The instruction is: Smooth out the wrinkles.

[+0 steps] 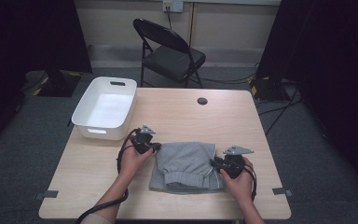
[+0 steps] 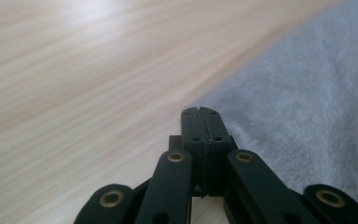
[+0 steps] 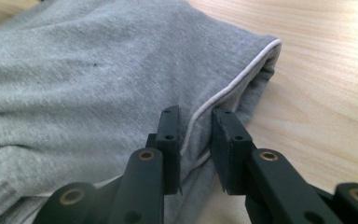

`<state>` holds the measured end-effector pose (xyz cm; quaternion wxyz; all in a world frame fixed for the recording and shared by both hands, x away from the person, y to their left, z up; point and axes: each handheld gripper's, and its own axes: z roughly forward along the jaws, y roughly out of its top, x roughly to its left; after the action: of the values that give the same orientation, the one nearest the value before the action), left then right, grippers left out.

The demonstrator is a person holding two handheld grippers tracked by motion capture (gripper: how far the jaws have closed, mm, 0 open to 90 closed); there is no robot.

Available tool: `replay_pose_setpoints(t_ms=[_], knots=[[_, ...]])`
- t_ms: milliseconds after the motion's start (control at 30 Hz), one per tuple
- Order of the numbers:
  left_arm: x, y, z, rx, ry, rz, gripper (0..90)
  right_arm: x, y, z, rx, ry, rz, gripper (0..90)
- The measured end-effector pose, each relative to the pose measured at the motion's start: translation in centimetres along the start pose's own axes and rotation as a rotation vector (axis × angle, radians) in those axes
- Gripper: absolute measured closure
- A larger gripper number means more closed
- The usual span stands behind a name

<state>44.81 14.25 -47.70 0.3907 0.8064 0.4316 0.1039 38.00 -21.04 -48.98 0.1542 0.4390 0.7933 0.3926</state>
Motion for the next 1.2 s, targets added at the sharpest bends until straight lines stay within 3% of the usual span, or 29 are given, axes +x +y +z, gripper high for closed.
replay_pose_setpoints(t_ms=[33, 133, 167, 233, 367, 400, 433, 500, 600, 667, 767, 800, 833, 900, 1000, 1067, 1200], knots=[[0.4, -0.1, -0.3, -0.008, -0.008, -0.017, 90.0, 0.0, 0.0, 0.0, 0.000, 0.000, -0.001, 74.5], [0.7, -0.3, -0.5, -0.010, 0.002, -0.018, 90.0, 0.0, 0.0, 0.0, -0.001, 0.001, 0.005, 74.5], [0.8, -0.4, -0.7, -0.031, -0.009, -0.051, 90.0, 0.0, -0.1, 0.0, -0.001, 0.002, 0.001, 75.0], [1.0, -0.5, -0.8, -0.052, -0.003, -0.076, 90.0, 0.0, -0.1, 0.0, -0.002, 0.003, 0.006, 75.0], [0.8, -0.6, -0.7, -0.061, 0.008, -0.088, 89.7, 0.0, -0.1, 0.0, -0.004, 0.003, 0.006, 75.0], [0.8, -0.6, -0.8, -0.063, 0.046, -0.072, 89.6, 0.0, -0.2, 0.0, -0.004, 0.004, 0.008, 75.0], [0.8, -0.5, -0.9, -0.063, 0.058, -0.065, 88.5, -0.1, -0.2, 0.0, -0.004, 0.005, 0.008, 75.0], [0.9, -0.4, -1.0, -0.076, 0.042, -0.082, 84.7, -0.1, -0.2, 0.0, -0.005, 0.006, 0.009, 75.0], [0.1, 0.2, -0.6, -0.073, 0.020, -0.022, 80.9, -0.1, -0.2, 0.0, -0.004, 0.006, 0.009, 75.0], [-0.2, 0.5, 0.0, -0.083, 0.008, -0.014, 76.5, -0.1, -0.2, 0.0, -0.005, 0.005, 0.008, 75.0], [-0.4, 0.7, 1.0, -0.059, -0.009, -0.020, 71.1, 0.0, -0.2, 0.0, -0.007, 0.003, 0.011, 75.0], [-0.4, 0.7, 1.0, -0.059, -0.009, -0.020, 72.1, 0.0, -0.2, 0.0, -0.007, 0.002, 0.010, 75.0], [-0.6, 0.6, 1.6, -0.021, 0.002, -0.006, 75.3, 0.0, -0.2, 0.0, -0.007, 0.002, 0.011, 75.0], [-0.6, 0.5, 1.8, 0.008, 0.020, 0.001, 87.3, -0.1, -0.2, 0.0, -0.006, 0.005, 0.010, 75.0], [-0.5, 0.5, 2.0, 0.035, 0.024, 0.006, 89.8, -0.1, -0.2, 0.0, -0.009, 0.011, 0.018, 75.0], [-0.4, 0.6, 1.8, 0.036, 0.035, 0.010, 89.9, -0.1, -0.2, 0.0, -0.008, 0.010, 0.018, 75.1], [0.0, 0.7, 0.9, -0.011, 0.049, -0.027, 89.9, -0.1, -0.2, -0.1, -0.007, 0.011, 0.012, 76.4]])
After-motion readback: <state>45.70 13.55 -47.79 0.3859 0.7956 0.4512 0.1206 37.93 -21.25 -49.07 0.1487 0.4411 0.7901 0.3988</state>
